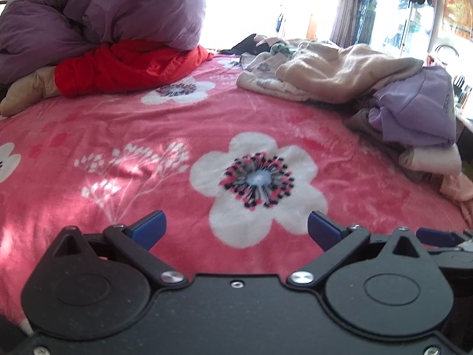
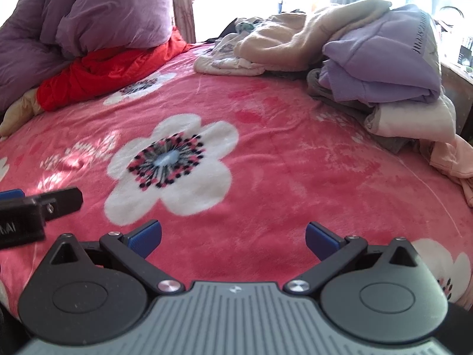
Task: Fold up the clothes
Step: 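Reach both tools into the clothes pile and grasp the lavender sweatshirt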
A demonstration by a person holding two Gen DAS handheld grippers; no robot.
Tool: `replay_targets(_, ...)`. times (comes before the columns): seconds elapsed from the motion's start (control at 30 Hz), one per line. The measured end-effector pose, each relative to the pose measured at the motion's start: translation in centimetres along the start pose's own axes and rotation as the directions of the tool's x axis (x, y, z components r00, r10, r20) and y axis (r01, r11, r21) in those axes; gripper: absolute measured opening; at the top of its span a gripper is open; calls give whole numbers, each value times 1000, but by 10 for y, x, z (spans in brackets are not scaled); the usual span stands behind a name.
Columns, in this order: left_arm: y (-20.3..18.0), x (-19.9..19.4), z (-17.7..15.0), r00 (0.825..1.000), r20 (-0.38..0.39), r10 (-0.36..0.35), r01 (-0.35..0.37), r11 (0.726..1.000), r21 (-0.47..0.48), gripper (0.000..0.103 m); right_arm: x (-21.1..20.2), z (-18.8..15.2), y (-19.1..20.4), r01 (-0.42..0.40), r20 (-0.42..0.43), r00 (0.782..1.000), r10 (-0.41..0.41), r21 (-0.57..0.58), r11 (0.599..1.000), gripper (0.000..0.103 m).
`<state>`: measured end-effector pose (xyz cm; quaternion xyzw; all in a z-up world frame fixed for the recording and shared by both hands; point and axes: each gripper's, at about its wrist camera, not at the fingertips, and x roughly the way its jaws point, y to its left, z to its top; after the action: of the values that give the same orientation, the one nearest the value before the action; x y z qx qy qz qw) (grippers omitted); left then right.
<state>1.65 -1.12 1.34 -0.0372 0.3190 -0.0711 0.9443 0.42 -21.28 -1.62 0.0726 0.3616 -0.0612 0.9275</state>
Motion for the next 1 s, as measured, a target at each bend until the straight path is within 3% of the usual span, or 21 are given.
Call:
replay_targets(0.23,-61,22,53,994,4,-108,107,985,137,103,-1,28,-63,-4,135,991,-13,124,992,103)
replay_targets(0.43,-127,52,94,979,14,-202,196,962,191,103,16,45,-137,-18,252,967,-42,233,972,103)
replay_targets(0.6,-182,93,121,952,-4,-305,300,936,185,103,37,36,-178,6,353,931,-94,242,970,103)
replay_targets(0.73,-229,123,141,922,11,-388,380,909,174,101,52,29,-205,-1,328,938,-116,338,941,103)
replay_targets(0.8,-252,138,148,913,29,-407,396,901,178,99,52,30,-215,12,352,923,-153,373,928,103)
replay_targets(0.87,-273,152,154,909,29,-417,404,894,194,89,52,30,-227,34,362,911,-197,411,911,103)
replay_targets(1.0,-300,174,160,890,22,-456,445,876,186,80,64,26,-249,17,318,927,-200,497,868,103)
